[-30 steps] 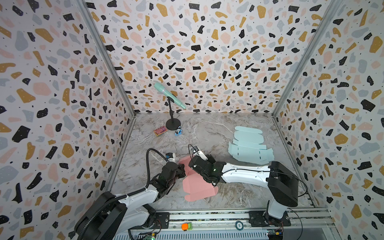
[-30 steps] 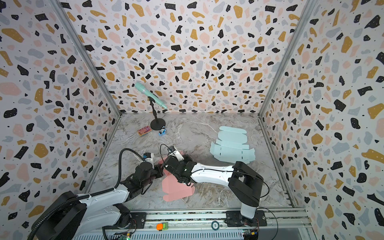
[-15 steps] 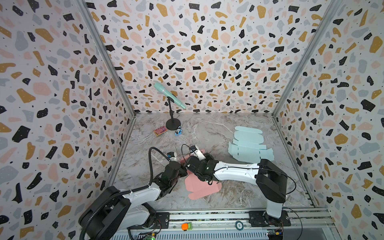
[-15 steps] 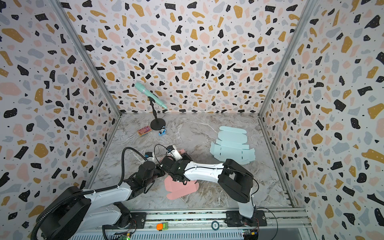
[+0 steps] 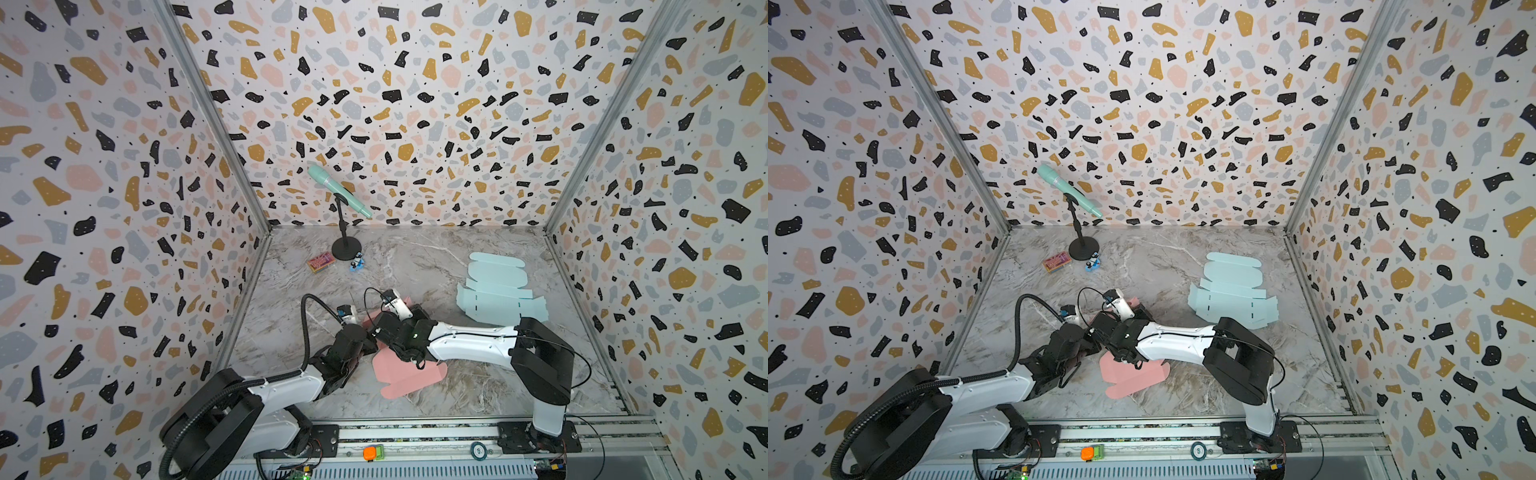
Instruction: Fold the paper box
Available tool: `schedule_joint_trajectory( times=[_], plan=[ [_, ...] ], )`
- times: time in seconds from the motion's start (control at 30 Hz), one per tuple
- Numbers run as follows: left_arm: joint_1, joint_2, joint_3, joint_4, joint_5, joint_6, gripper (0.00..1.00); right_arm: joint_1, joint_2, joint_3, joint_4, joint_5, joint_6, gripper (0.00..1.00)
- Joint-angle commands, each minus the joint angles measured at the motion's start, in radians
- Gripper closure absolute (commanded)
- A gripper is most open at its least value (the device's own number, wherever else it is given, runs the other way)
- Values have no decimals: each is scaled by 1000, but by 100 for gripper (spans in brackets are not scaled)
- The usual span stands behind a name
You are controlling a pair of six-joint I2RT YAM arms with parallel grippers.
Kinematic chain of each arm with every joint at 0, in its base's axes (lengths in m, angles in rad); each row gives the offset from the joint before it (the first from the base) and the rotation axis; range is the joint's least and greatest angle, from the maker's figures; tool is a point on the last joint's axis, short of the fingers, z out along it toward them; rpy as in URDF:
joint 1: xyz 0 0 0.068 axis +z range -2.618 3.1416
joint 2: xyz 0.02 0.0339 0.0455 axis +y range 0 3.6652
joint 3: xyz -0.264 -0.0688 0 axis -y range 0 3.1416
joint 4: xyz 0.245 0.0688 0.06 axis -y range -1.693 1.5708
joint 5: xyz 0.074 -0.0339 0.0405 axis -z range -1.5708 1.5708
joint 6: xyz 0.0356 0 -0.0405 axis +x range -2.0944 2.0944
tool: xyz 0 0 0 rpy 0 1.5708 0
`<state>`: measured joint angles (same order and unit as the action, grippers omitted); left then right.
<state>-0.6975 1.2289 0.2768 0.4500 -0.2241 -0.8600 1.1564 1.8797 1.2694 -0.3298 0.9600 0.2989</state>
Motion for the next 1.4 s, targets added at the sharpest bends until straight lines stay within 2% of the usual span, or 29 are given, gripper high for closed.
schedule_joint_trajectory(
  times=[0.0, 0.2, 0.47, 0.57, 0.73, 0.87, 1.03, 1.17, 1.37],
  plan=[
    [-32, 4, 28, 35, 44, -4, 100, 11, -8, -22, -12, -26, 11, 98],
    [-39, -5, 30, 18, 17, -5, 100, 30, -57, -51, 18, -12, 18, 81],
    [-39, 16, 53, -15, -52, 6, 100, 44, -132, -112, 86, -47, 15, 64],
    [-39, 35, 62, -24, -64, 21, 100, 46, -174, -148, 137, -100, 14, 56],
    [-39, 49, 70, -52, -98, 54, 100, 46, -257, -227, 204, -175, 17, 37],
    [-38, 42, 78, -74, -132, 117, 100, 45, -350, -286, 215, -246, 38, 31],
    [-39, 23, 90, -87, -167, 269, 100, 36, -562, -393, 277, -404, 31, 26],
    [-41, -4, 103, -88, -126, 403, 100, -34, -703, -445, 290, -586, 16, 24],
    [-71, -40, 97, -63, -64, 572, 100, -169, -761, -492, 342, -866, 15, 23]
  ],
)
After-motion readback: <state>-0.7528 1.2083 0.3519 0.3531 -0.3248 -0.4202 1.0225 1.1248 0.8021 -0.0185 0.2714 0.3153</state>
